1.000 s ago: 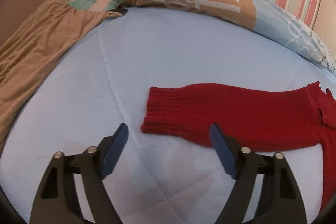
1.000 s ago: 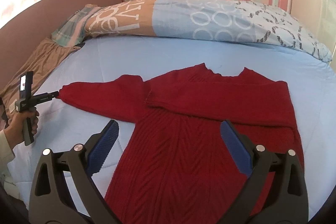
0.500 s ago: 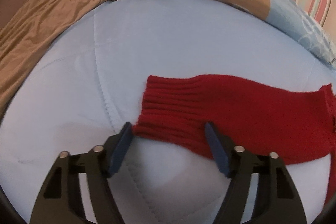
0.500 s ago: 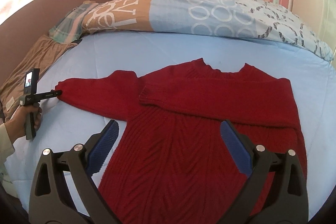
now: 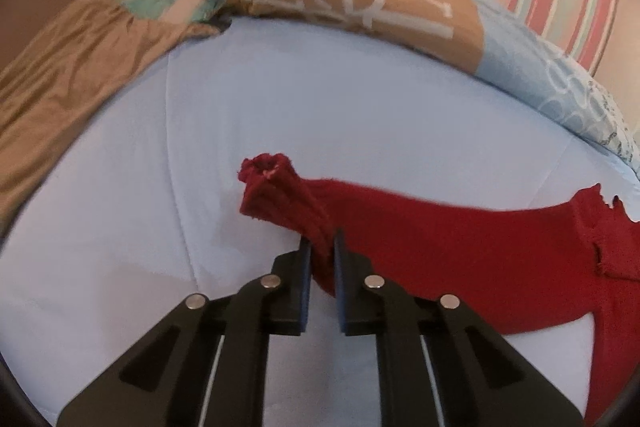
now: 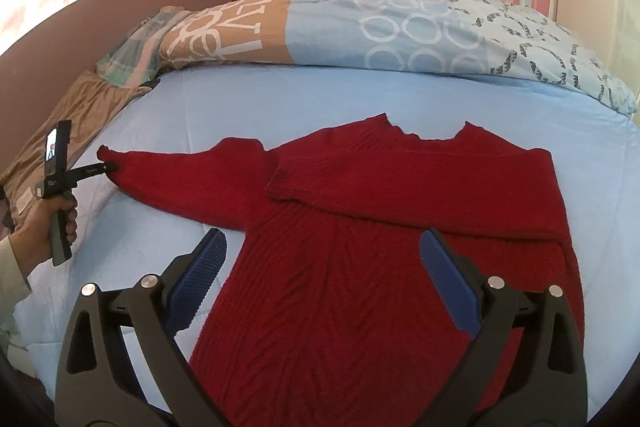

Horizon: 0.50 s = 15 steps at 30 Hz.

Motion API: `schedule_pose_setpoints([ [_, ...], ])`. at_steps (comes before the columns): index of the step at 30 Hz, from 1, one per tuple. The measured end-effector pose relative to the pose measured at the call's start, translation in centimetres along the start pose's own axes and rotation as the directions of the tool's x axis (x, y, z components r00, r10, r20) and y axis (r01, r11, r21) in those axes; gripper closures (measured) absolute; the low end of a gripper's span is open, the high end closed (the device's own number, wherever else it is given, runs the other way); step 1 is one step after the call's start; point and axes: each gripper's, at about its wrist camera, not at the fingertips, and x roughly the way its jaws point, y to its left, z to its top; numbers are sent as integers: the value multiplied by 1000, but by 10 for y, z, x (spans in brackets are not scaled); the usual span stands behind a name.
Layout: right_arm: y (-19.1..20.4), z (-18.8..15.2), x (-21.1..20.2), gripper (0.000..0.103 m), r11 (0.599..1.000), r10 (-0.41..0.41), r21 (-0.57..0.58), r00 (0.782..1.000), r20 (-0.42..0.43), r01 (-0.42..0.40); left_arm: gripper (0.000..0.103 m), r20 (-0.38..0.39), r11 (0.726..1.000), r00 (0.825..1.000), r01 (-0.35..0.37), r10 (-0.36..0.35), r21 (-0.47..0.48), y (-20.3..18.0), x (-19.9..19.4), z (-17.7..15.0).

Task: Fold small clothes
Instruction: 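Lift the cuff with the left gripper, fold the sleeve across the body, release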

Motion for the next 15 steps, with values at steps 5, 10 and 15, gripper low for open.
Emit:
schedule_pose_setpoints([
  [5, -18, 0, -10, 6, 999, 2, 35, 1000, 17, -2, 94, 51, 999, 998, 28, -29, 27, -28, -30, 24],
  [10, -48, -2, -23, 6, 997, -6, 80, 999, 34, 3, 94, 92, 990, 992, 74, -85, 118, -99, -65, 45],
  [15, -82, -8, -37, 6, 993, -23, 116, 999, 49, 17, 94, 76, 971, 991, 92, -111, 220, -195, -81, 53],
])
